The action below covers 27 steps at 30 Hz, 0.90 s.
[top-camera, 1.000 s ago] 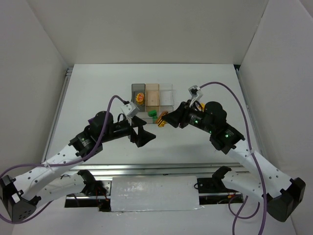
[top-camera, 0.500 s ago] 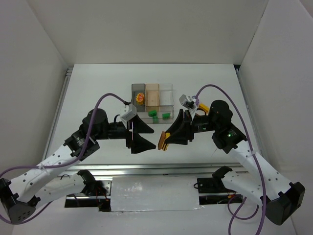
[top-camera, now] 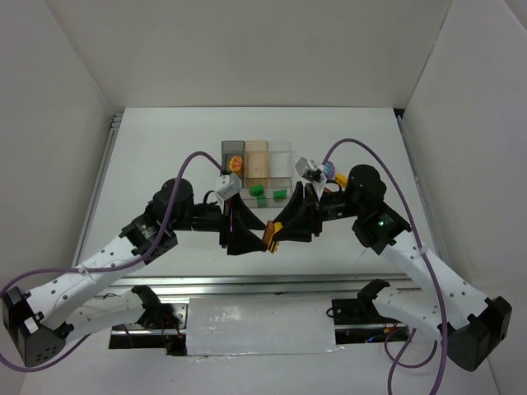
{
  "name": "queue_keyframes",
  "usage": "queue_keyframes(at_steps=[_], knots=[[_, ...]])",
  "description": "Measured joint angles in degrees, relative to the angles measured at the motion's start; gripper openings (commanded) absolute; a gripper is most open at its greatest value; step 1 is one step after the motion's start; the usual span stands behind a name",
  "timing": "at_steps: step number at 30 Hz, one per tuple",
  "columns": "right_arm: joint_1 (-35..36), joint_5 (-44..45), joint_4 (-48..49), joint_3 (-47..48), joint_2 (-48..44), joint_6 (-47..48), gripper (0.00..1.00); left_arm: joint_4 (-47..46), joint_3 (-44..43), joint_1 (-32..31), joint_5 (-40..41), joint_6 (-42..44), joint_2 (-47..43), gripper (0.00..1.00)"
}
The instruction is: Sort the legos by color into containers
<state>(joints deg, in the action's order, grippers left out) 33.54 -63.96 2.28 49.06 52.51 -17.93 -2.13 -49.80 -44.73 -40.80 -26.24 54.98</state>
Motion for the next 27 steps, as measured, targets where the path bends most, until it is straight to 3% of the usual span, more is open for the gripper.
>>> queue_keyframes(at_steps=[5, 8, 9, 11, 12, 13, 14, 16, 20, 23, 27], knots=[[1.18, 1.73, -0.66, 1.38, 1.57, 1.46, 0.00, -0.94, 0.00, 0.00, -0.44, -1.01, 0.07, 0.66], [1.62, 2.54, -1.14, 1.68, 2.01, 2.16, 0.00, -1.29, 0.00, 0.00, -0.63, -1.22, 0.13, 0.44], [1.77, 2.78, -1.44, 1.81, 2.12, 2.43, 0.00, -1.46, 0.00, 0.00, -0.68, -1.18, 0.15, 0.26], [1.90, 3.13, -2.27, 2.21, 2.40, 2.95, 0.02, -1.31, -0.02, 0.04, -0.94, -1.07, 0.17, 0.10], [1.90, 3.30, -2.58, 2.36, 2.49, 3.23, 0.10, -1.31, -0.02, 0.13, -0.94, -0.76, 0.17, 0.00], [1.90, 3.30, -2.73, 2.38, 2.56, 3.32, 0.58, -1.22, -0.02, 0.17, -1.03, -0.83, 0.17, 0.00], [1.97, 3.26, -2.89, 2.38, 2.62, 3.34, 0.68, -1.07, -0.02, 0.17, -1.03, -0.90, 0.17, 0.00], [2.12, 3.17, -2.91, 2.38, 2.99, 3.21, 0.71, -1.16, -0.02, 0.15, -1.07, -0.87, 0.17, 0.00], [2.12, 2.75, -1.68, 1.99, 3.26, 1.97, 0.69, -1.18, -0.02, 0.11, -1.01, -0.85, -0.04, 0.00], [2.19, 2.47, -0.26, 1.60, 3.26, 0.87, 0.51, -1.16, -0.02, 0.04, -0.83, -0.85, -0.15, 0.00], [2.38, 2.93, 0.04, 1.09, 3.17, -0.52, 0.16, -0.83, -0.02, 0.07, -0.35, -0.81, -0.15, 0.00]])
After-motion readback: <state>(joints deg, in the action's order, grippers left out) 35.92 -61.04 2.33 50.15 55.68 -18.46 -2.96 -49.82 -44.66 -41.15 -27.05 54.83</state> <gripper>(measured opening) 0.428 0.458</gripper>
